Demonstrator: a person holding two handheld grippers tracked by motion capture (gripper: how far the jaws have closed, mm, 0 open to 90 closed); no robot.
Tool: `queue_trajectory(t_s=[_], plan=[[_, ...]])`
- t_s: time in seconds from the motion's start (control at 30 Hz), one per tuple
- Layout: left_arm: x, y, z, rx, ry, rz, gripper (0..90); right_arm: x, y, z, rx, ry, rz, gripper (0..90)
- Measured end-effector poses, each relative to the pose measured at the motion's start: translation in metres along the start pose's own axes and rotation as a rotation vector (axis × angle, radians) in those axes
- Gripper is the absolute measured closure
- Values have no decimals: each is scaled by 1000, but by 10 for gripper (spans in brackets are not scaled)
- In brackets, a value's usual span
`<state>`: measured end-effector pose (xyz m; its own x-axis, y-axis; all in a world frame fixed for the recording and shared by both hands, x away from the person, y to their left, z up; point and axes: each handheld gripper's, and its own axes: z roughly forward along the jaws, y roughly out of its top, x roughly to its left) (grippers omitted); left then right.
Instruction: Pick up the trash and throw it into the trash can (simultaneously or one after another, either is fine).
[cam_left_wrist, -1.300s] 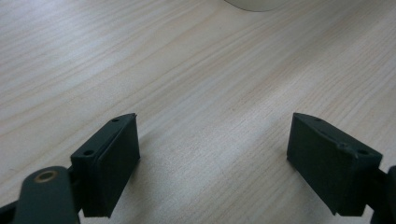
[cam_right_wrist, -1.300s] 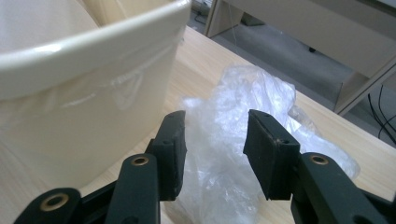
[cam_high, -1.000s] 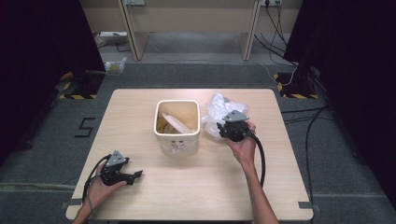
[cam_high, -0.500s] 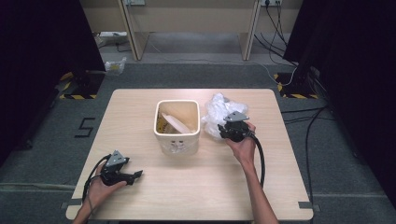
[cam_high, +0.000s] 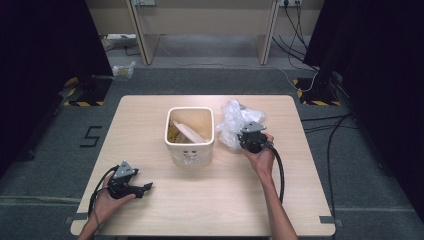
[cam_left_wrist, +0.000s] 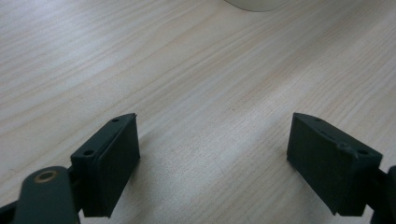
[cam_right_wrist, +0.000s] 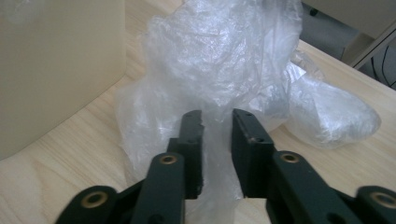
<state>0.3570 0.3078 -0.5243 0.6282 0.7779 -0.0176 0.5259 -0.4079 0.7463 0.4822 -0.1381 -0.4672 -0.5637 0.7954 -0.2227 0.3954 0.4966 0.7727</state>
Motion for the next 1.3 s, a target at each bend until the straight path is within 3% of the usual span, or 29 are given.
queue_trajectory(t_s=[0.2, 0.63, 0.87, 1.3], plan=[[0, 0, 0, 0, 0, 0, 161, 1, 5, -9, -32, -7, -34, 879], [0, 0, 0, 0, 0, 0, 161, 4, 16, -27, -86, 28, -52, 883], [0, 0, 0, 0, 0, 0, 160, 4, 17, -29, -81, 31, -86, 881], [0, 0, 0, 0, 0, 0, 161, 8, 17, -29, -56, 57, -93, 879]])
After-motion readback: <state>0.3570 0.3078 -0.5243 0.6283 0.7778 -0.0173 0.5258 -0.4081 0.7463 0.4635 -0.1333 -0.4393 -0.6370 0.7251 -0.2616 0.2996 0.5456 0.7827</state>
